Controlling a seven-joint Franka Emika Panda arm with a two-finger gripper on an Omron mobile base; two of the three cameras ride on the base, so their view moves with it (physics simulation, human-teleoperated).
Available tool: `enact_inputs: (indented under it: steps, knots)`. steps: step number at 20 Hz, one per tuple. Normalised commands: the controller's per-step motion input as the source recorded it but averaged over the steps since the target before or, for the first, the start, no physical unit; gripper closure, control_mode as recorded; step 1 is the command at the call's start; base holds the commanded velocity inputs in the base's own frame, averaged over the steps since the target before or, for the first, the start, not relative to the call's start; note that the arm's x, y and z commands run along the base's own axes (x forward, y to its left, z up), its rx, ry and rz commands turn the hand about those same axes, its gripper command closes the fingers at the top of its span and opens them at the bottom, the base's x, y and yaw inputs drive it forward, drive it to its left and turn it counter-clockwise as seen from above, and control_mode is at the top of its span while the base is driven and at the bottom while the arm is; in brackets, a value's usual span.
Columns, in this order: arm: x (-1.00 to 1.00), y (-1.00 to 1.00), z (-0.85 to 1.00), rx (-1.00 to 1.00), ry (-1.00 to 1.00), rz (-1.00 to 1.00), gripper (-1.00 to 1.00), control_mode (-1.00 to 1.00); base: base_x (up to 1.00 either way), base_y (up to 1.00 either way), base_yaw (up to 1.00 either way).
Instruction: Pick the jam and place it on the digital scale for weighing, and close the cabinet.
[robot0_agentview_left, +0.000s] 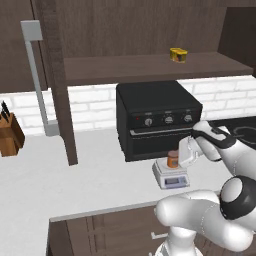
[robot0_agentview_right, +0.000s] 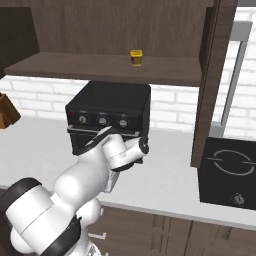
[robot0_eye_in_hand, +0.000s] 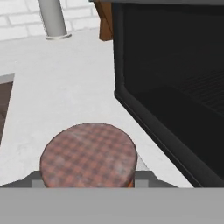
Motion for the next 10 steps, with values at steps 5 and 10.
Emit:
enact_inputs:
  steps: [5, 10]
  knots:
    - [-0.11, 0.23, -0.22, -0.05, 0.00, 0.00, -1.00, -1.00, 0.00, 0.00, 0.00]
    - [0.00, 0.00, -0.04, 0.00, -0.01, 0.00, -1.00, -1.00, 0.00, 0.00, 0.00]
